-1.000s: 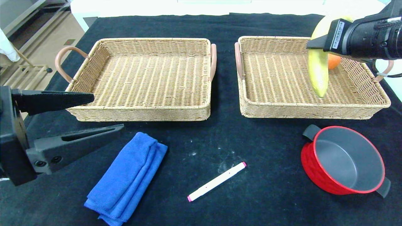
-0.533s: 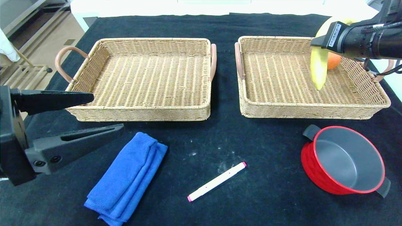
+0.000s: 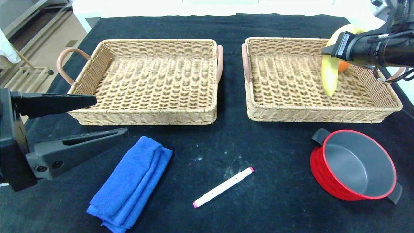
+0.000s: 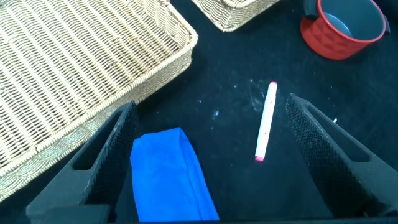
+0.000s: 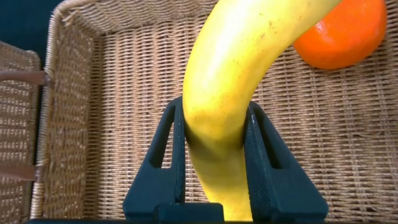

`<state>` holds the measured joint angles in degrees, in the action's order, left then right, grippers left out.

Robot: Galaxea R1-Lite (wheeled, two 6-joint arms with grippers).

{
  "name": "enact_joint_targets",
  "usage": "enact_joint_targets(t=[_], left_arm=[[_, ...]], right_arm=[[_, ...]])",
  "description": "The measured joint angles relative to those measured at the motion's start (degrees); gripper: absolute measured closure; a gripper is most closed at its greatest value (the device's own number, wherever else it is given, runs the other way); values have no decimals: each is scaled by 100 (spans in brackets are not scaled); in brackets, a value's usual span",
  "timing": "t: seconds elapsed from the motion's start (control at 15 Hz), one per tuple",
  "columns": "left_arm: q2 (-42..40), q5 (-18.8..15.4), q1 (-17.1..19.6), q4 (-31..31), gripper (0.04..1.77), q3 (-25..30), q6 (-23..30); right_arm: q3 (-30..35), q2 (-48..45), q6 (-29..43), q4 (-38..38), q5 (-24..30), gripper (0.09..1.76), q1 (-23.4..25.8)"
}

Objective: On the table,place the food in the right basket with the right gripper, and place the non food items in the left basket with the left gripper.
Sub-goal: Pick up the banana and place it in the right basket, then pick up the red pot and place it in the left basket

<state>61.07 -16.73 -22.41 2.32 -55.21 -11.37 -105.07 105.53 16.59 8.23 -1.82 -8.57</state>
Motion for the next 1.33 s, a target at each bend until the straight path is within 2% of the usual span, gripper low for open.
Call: enact_joint_targets(t=[0.47,0.6,0.87,1.07,1.33], left_arm=[[-5,-2,0,2,9,4,0],[-13,-2,0,5,9,1,0],[-16,-5,0,2,9,1,0],[-22,-2,0,2,9,1,0],[-24,0,0,-1,9,1,0]], right_arm=[[-2,28,-9,-5,-18,123,74],[5,26,-20,0,-18,97,78],[5,12,-11,34,-2,64,74],[26,15,-17,89,-11,48,83],[69,1,-15,169,-9,34,91]])
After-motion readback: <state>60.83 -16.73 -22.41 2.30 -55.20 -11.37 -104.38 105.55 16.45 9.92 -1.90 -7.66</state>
